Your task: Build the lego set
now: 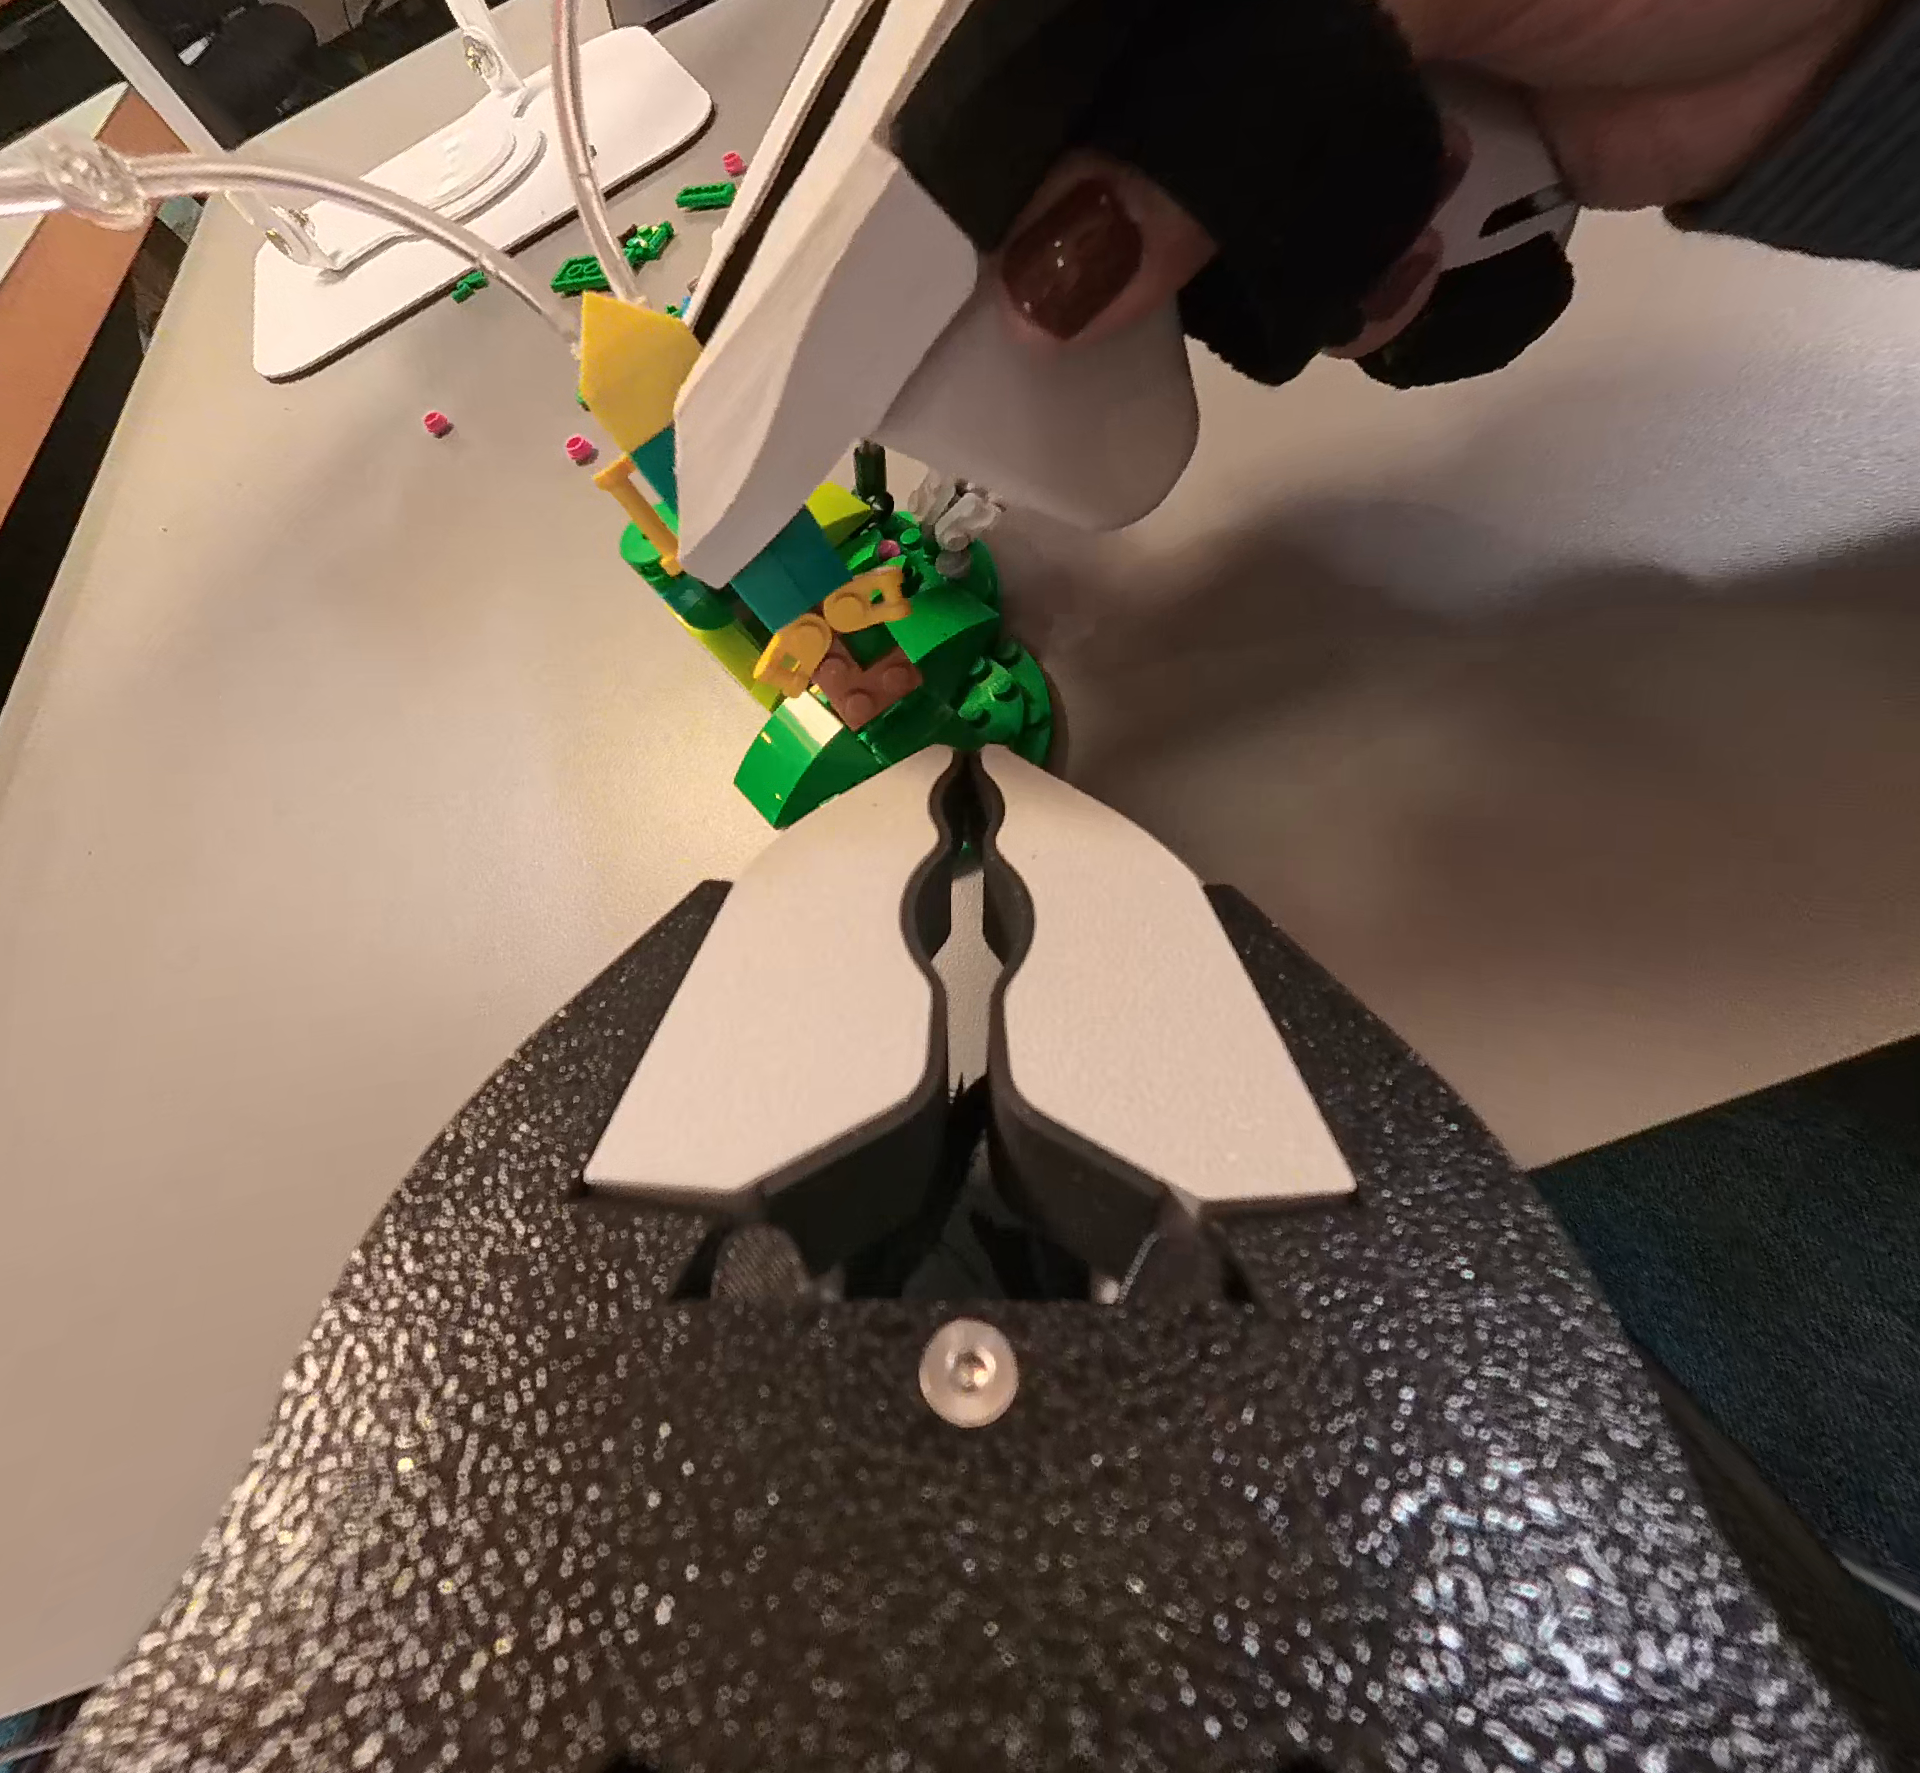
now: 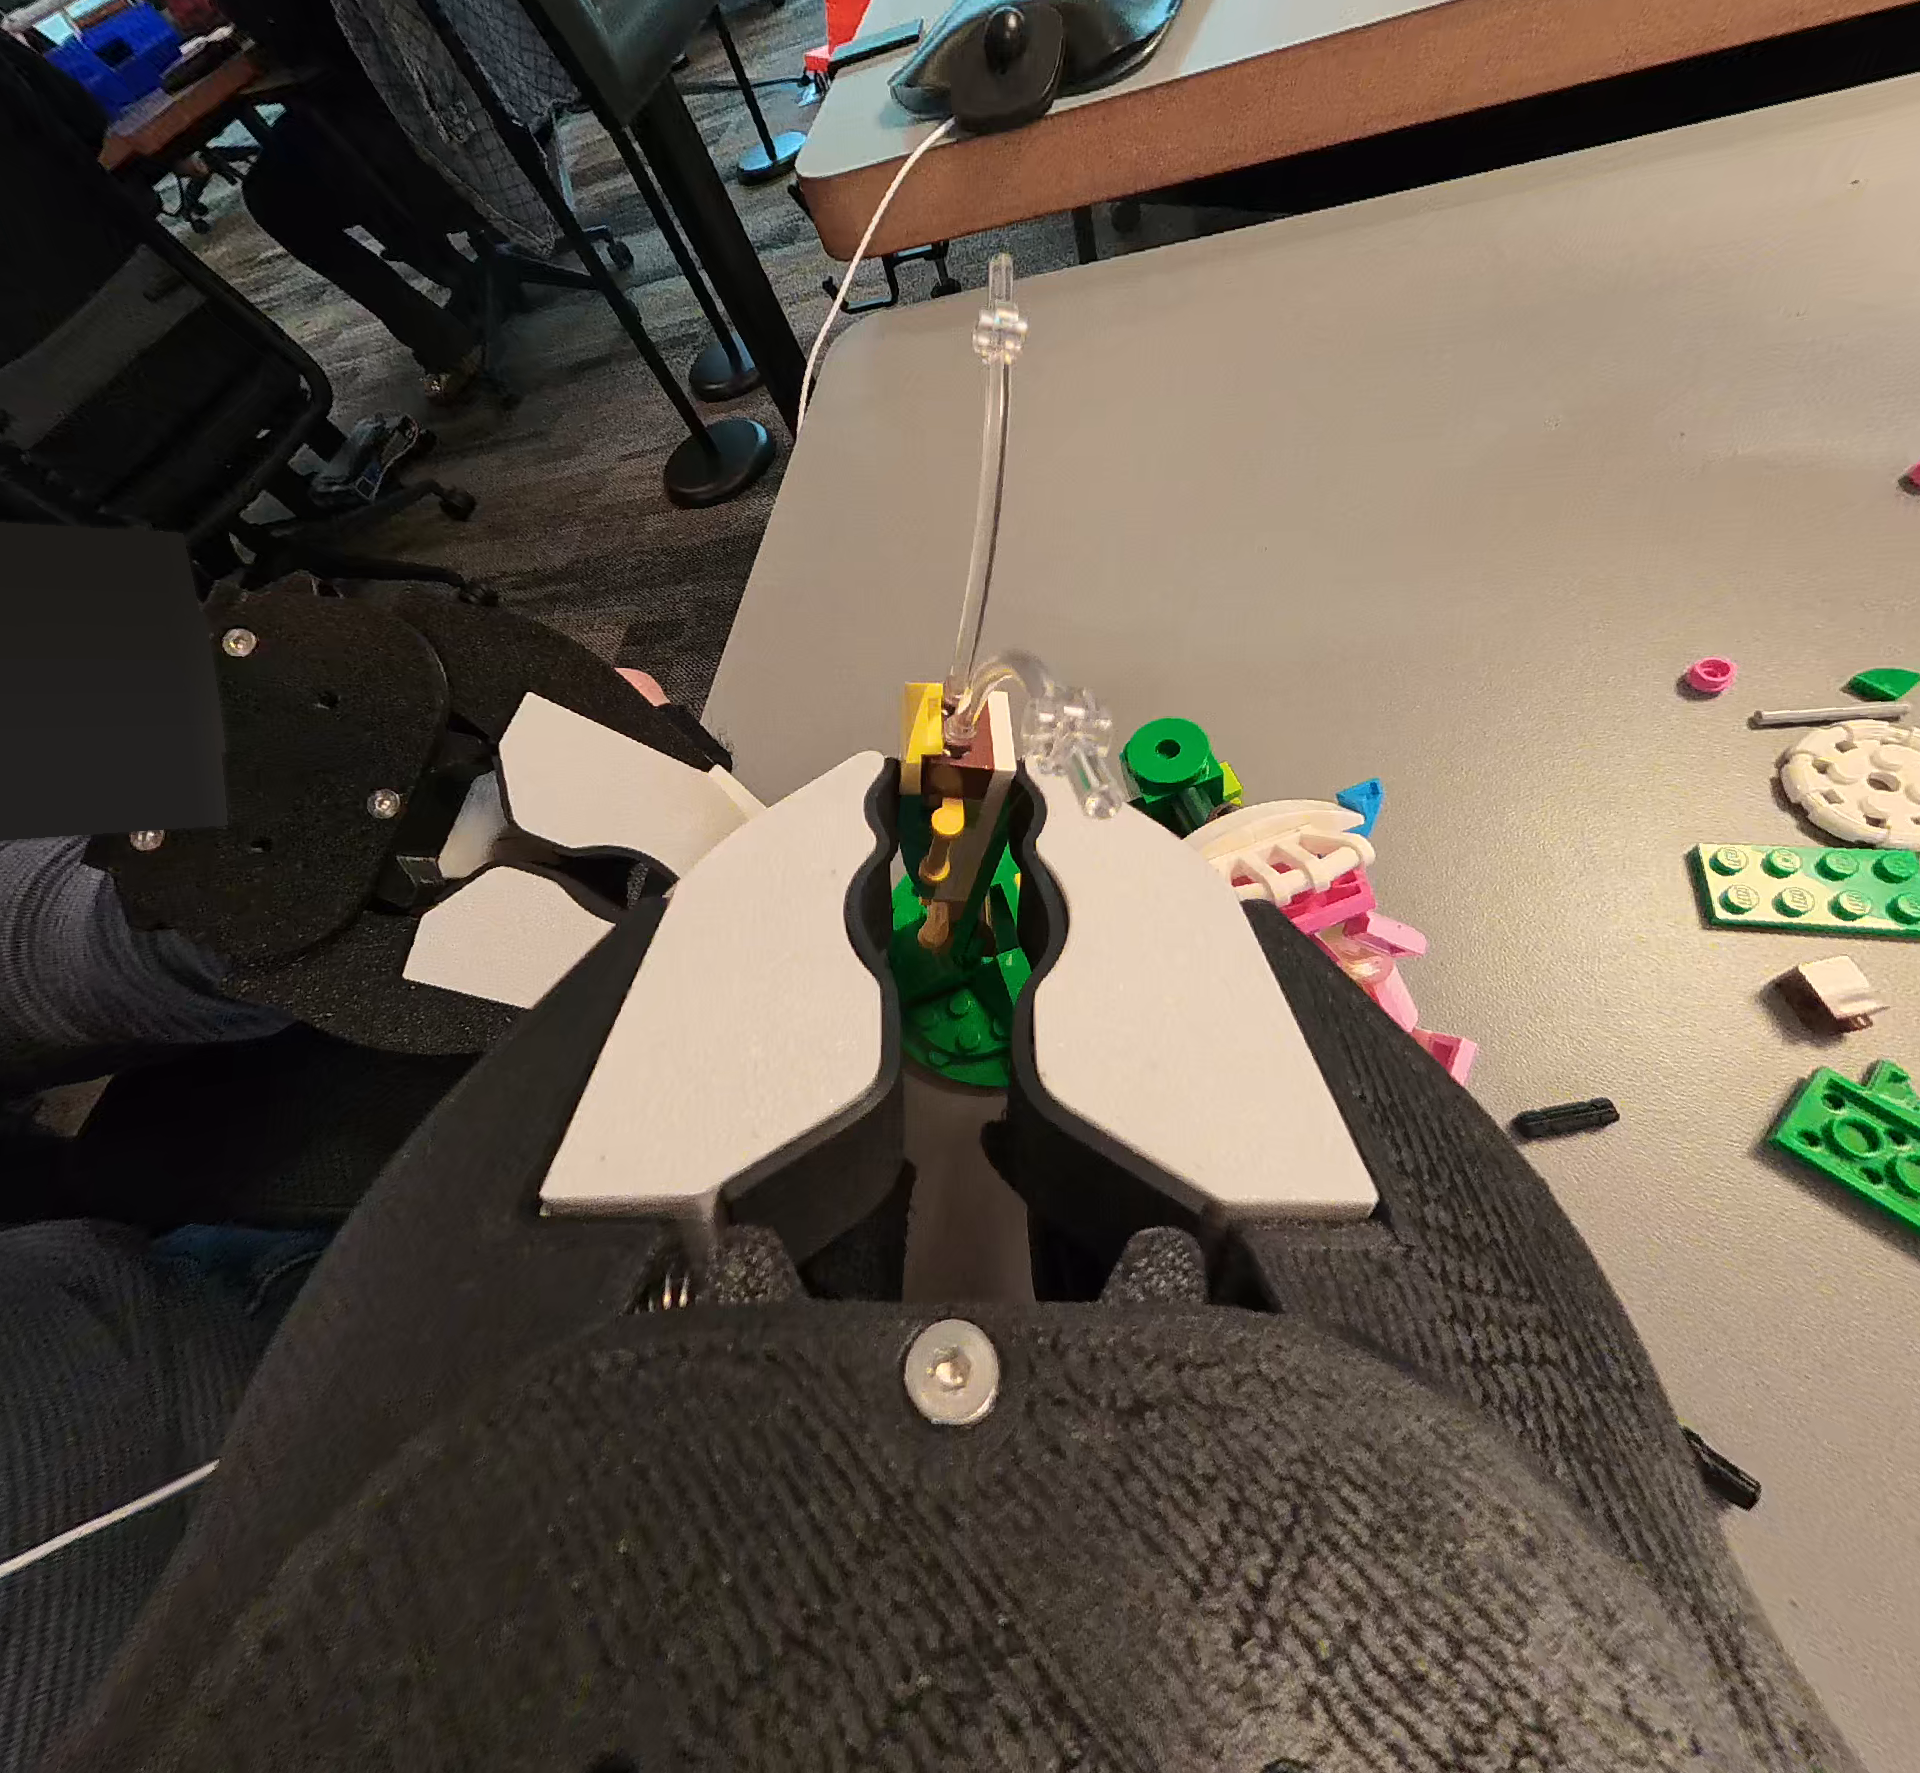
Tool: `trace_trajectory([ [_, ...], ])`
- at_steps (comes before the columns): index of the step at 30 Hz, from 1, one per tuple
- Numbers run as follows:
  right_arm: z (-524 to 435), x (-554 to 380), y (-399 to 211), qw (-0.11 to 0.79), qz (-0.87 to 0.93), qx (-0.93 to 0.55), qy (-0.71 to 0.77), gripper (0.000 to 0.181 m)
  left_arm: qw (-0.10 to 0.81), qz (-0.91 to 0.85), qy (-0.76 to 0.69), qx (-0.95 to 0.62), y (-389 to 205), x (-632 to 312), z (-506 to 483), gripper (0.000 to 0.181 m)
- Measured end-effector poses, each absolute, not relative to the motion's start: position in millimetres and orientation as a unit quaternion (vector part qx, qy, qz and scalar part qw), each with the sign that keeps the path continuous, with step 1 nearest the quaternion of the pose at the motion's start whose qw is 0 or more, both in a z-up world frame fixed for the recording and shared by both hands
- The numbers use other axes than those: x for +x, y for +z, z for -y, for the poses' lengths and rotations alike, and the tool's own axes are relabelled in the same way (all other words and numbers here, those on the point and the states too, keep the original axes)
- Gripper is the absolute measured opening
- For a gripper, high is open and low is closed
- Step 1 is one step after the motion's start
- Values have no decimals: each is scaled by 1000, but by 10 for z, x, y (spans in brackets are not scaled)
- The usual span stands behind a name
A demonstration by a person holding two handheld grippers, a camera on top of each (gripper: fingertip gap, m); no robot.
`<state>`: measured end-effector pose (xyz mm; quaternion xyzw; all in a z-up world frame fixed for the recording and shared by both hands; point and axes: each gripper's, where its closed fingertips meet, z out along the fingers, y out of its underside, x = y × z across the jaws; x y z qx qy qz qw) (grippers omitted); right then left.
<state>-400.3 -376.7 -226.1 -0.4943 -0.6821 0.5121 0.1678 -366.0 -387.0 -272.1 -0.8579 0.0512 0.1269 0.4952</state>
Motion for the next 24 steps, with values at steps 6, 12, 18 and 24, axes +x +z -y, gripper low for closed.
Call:
trace_trajectory([
  [6, 3767, -4002, -2262, 168, 682, -494, 512, 19, 495, -51, 128, -858, -2720, -3662, 3869, 0],
  [12, 3767, -4006, -2263, 168, 681, -494, 513, 19, 495, -50, 127, -858, -2720, -3663, 3869, 0],
  [18, 3751, -4020, -2272, 178, 682, -494, 510, 19, 496, -45, 122, -858, -2720, -3667, 3870, 0],
  [24, 3751, -4027, -2272, 181, 683, -490, 510, 18, 497, -42, 118, -859, -2721, -3668, 3870, 0],
])
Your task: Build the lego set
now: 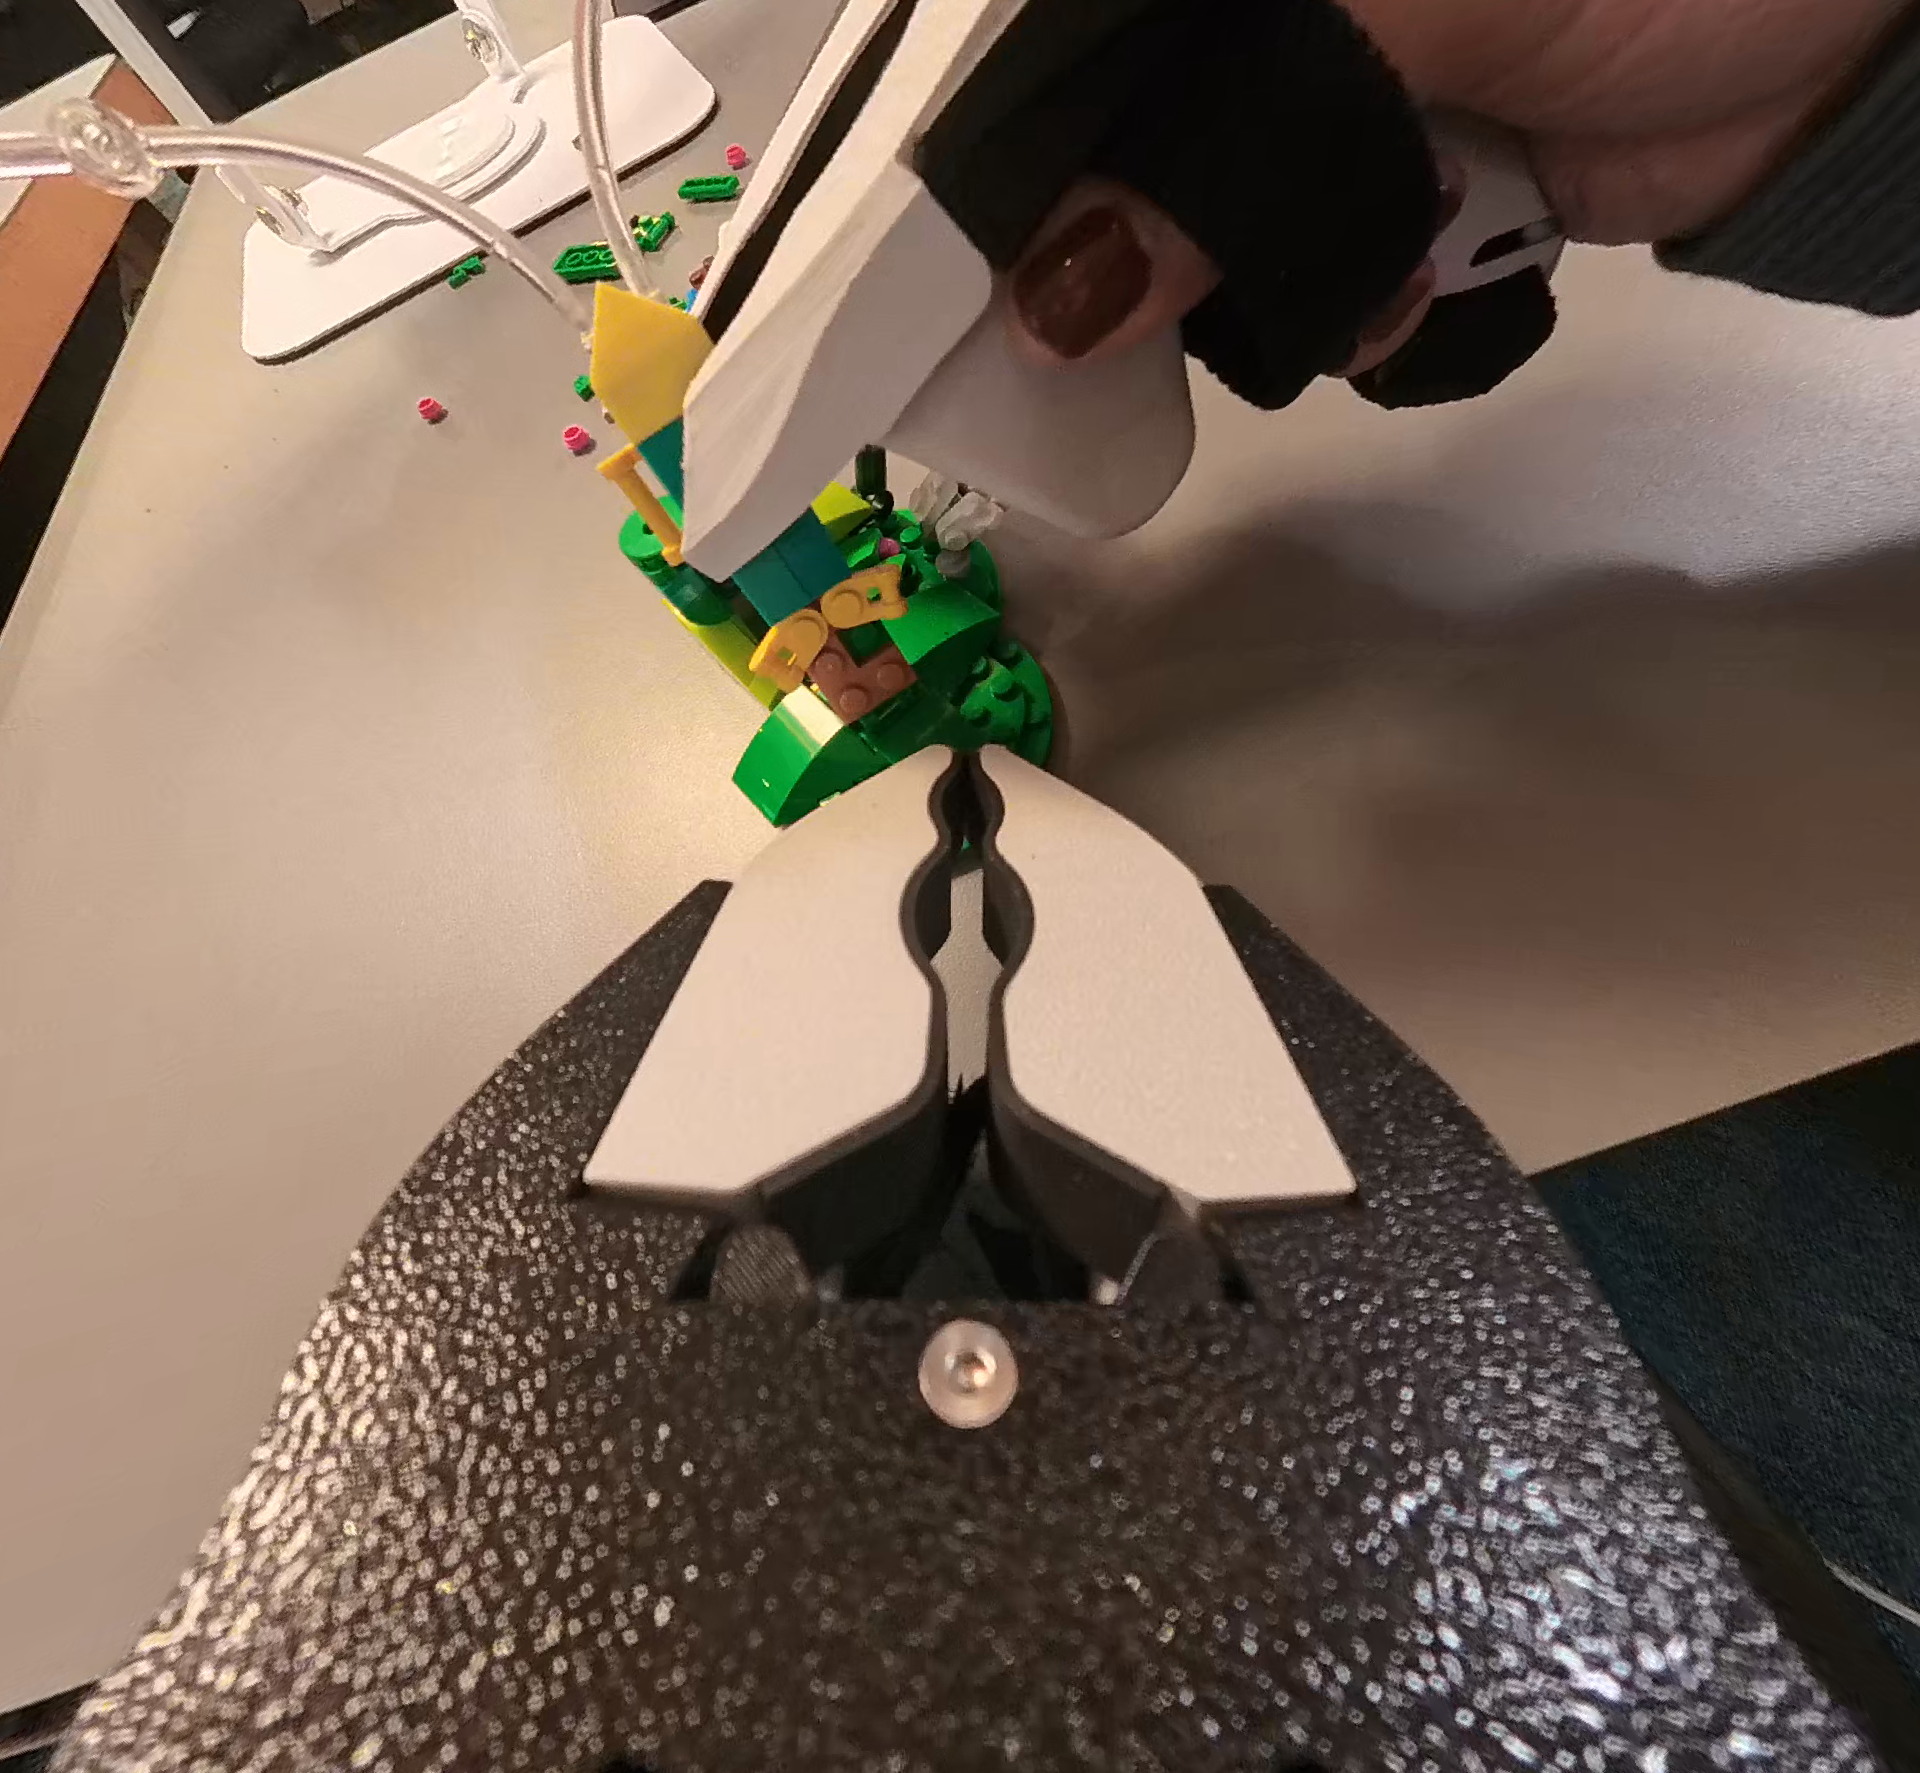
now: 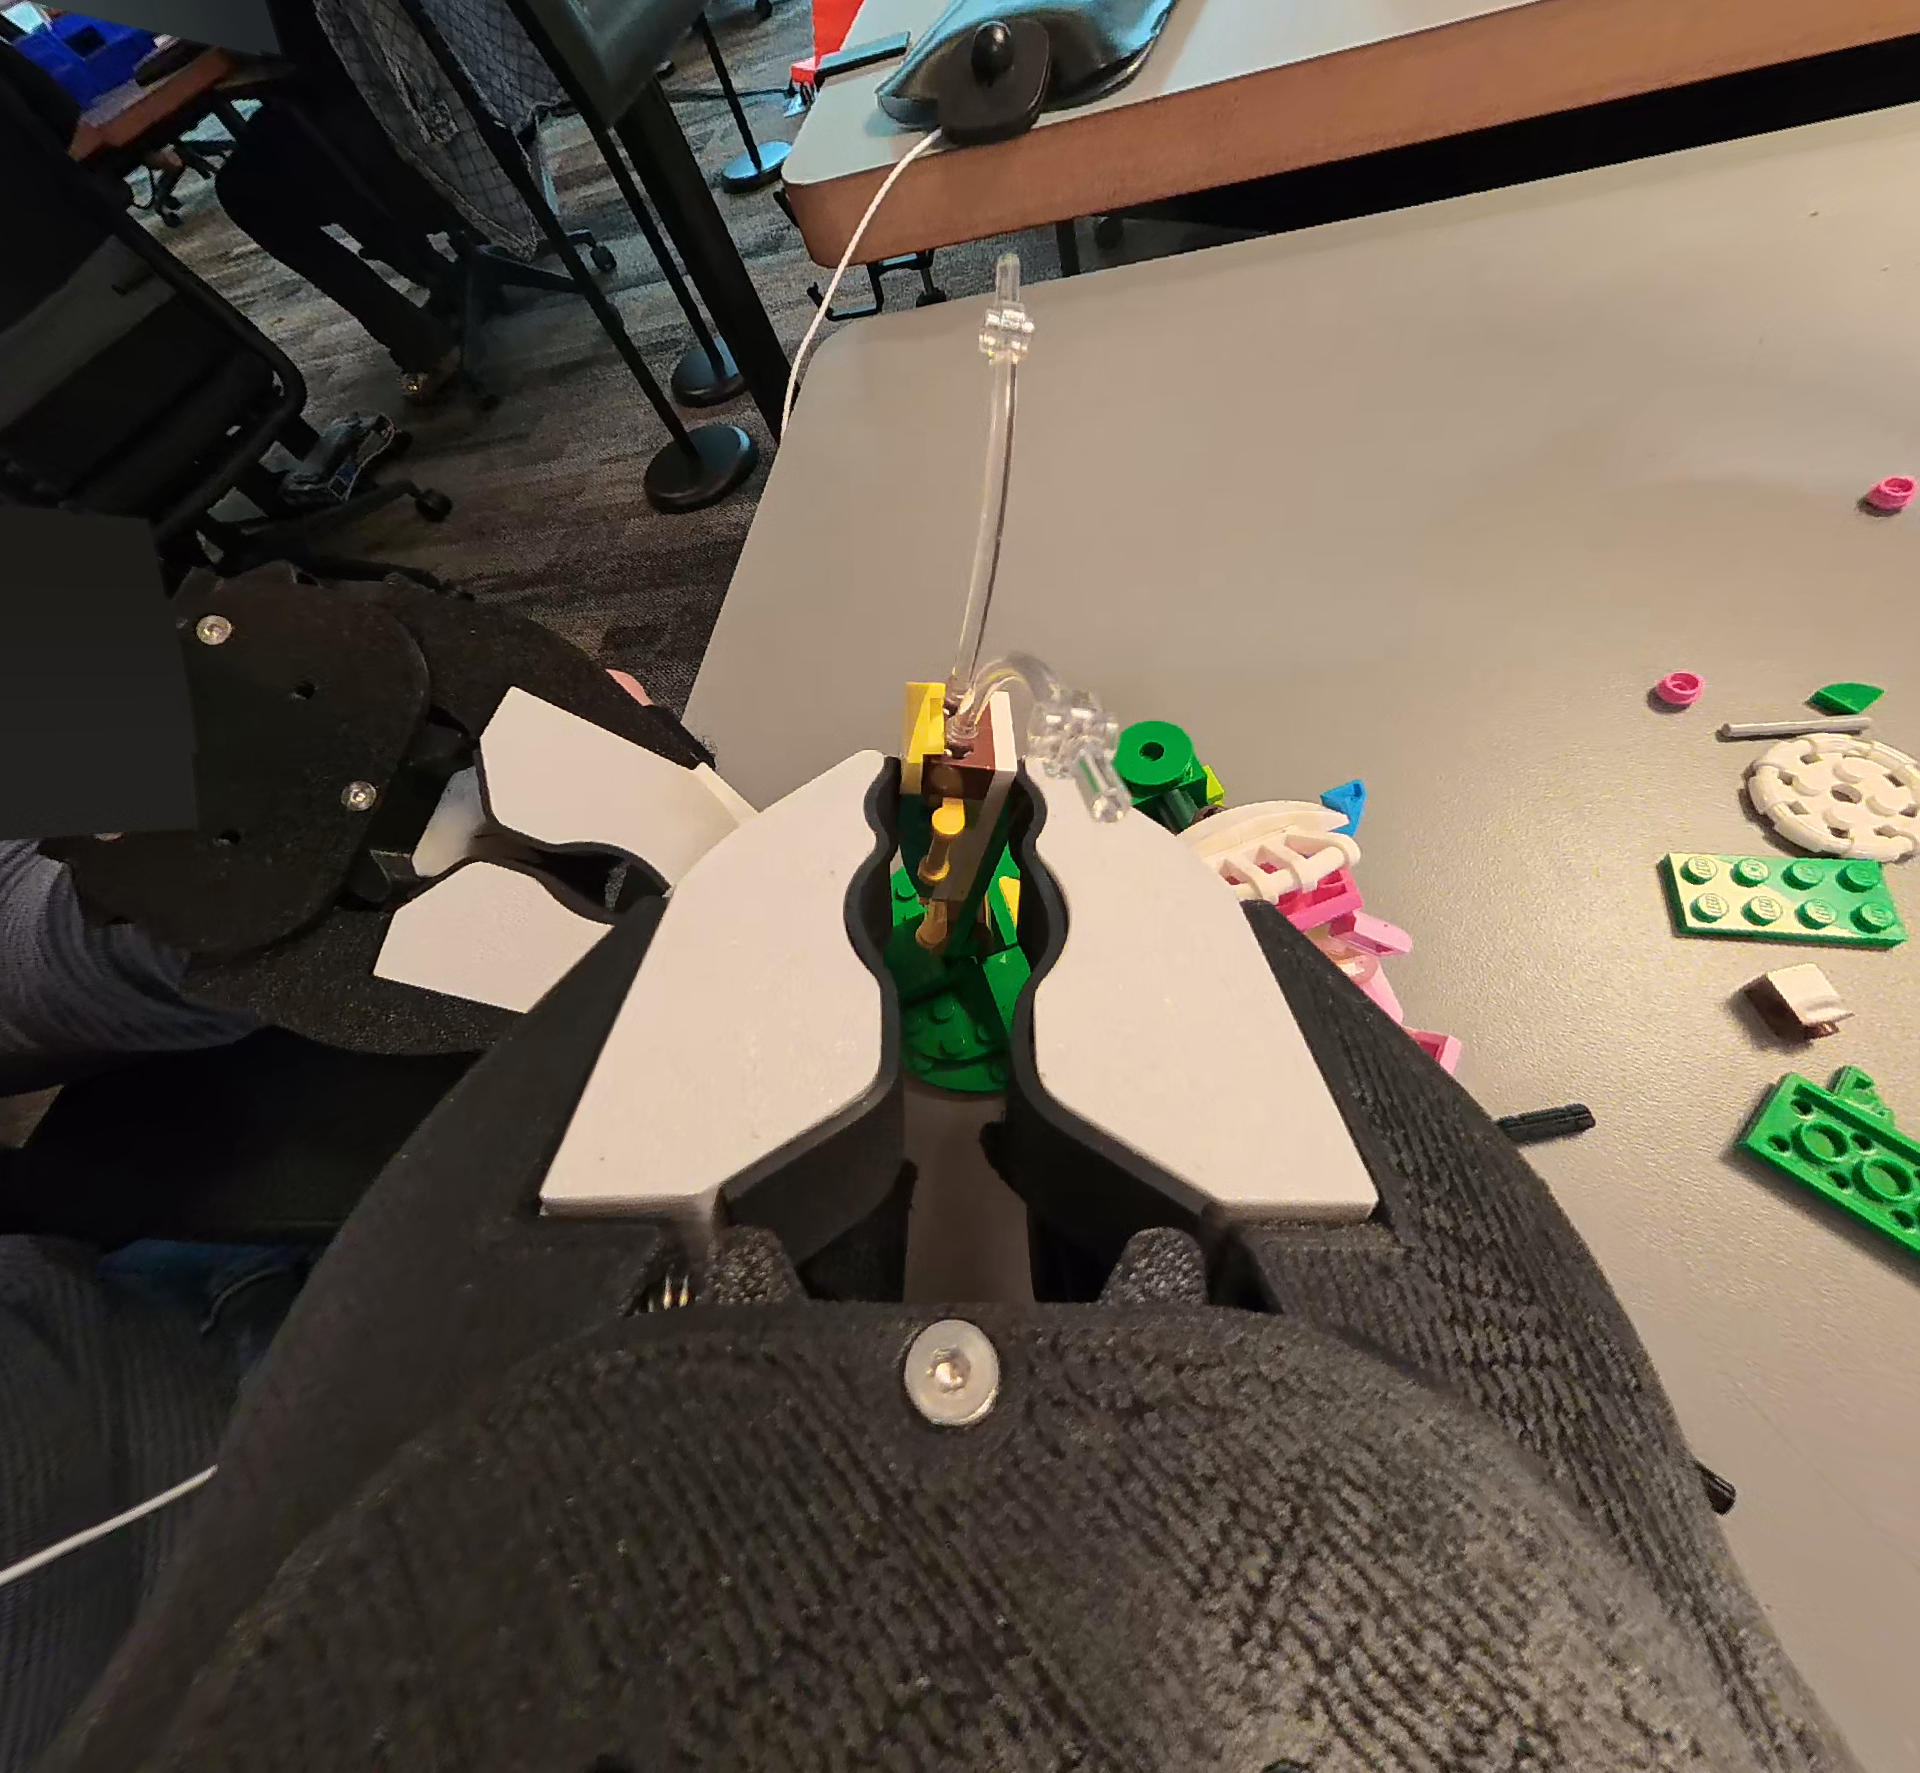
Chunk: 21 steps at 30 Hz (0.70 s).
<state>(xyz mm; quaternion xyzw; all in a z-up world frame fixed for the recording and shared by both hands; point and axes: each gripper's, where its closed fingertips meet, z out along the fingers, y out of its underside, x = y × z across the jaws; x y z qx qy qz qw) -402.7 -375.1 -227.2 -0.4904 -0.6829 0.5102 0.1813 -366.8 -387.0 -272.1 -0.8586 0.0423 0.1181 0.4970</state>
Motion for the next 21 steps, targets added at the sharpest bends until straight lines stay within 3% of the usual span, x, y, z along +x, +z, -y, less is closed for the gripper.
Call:
trace_trajectory([
  [21, 3803, -4013, -2288, 144, 721, -463, 495, 18, 498, -39, 118, -858, -2719, -3678, 3860, 0],
])
